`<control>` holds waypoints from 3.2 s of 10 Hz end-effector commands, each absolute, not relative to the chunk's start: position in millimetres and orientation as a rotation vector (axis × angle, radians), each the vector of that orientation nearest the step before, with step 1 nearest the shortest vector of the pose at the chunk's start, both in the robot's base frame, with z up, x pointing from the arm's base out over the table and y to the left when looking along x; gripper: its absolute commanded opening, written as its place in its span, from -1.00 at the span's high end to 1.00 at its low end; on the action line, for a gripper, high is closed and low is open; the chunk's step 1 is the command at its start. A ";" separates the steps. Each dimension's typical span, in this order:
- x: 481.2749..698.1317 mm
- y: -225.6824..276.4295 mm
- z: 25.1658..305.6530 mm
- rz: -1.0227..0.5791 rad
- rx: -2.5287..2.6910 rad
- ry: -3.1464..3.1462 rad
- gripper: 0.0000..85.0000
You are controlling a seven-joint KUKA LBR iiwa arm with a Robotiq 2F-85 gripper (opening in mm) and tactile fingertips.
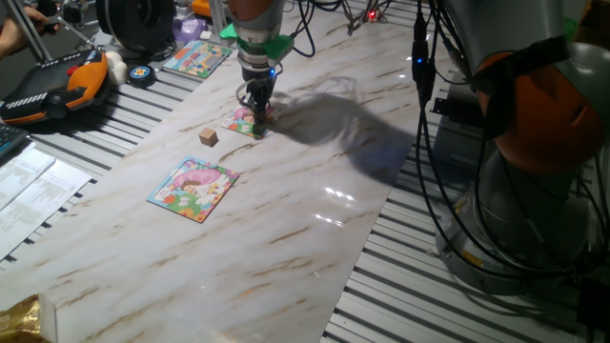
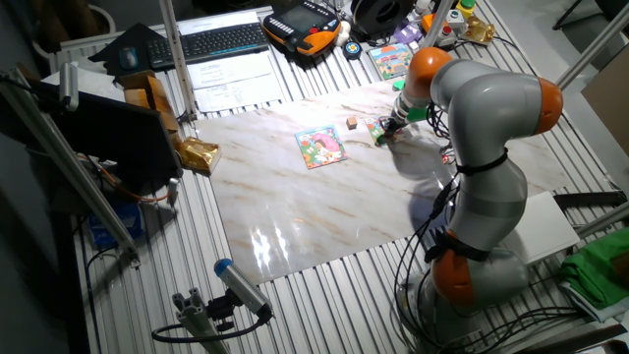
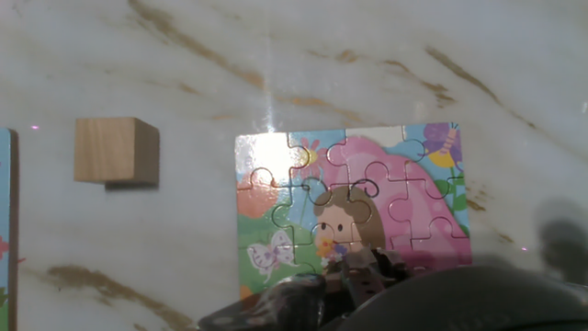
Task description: Assemble one piece of a puzzle
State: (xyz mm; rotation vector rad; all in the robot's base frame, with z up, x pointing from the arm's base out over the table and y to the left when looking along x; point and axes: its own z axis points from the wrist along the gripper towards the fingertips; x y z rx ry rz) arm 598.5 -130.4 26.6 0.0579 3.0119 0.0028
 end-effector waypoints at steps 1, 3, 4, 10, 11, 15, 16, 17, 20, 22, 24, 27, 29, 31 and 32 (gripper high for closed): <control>598.4 -130.6 26.5 0.000 0.064 3.013 0.98; 598.3 -131.2 26.1 -0.004 0.080 3.016 0.98; 598.2 -131.1 25.9 -0.003 0.096 3.018 0.98; 597.6 -128.9 24.3 0.002 0.147 3.019 0.98; 597.6 -128.7 24.3 0.000 0.152 3.019 0.98; 597.3 -128.5 24.4 -0.017 0.174 3.022 0.98; 597.1 -128.6 24.6 -0.020 0.176 3.023 0.98; 596.8 -128.9 24.4 -0.019 0.181 3.023 0.98; 596.3 -129.1 24.4 -0.022 0.193 3.029 0.98; 596.5 -129.1 24.5 -0.024 0.195 3.031 0.98; 596.3 -129.5 26.9 -0.034 0.193 3.032 0.98; 597.7 -130.9 28.8 -0.037 0.190 3.035 0.98; 600.1 -134.5 30.0 -0.028 0.186 3.039 0.98; 603.5 -140.5 30.4 -0.019 0.180 3.044 0.98; 603.4 -140.8 29.9 -0.012 0.192 3.044 0.98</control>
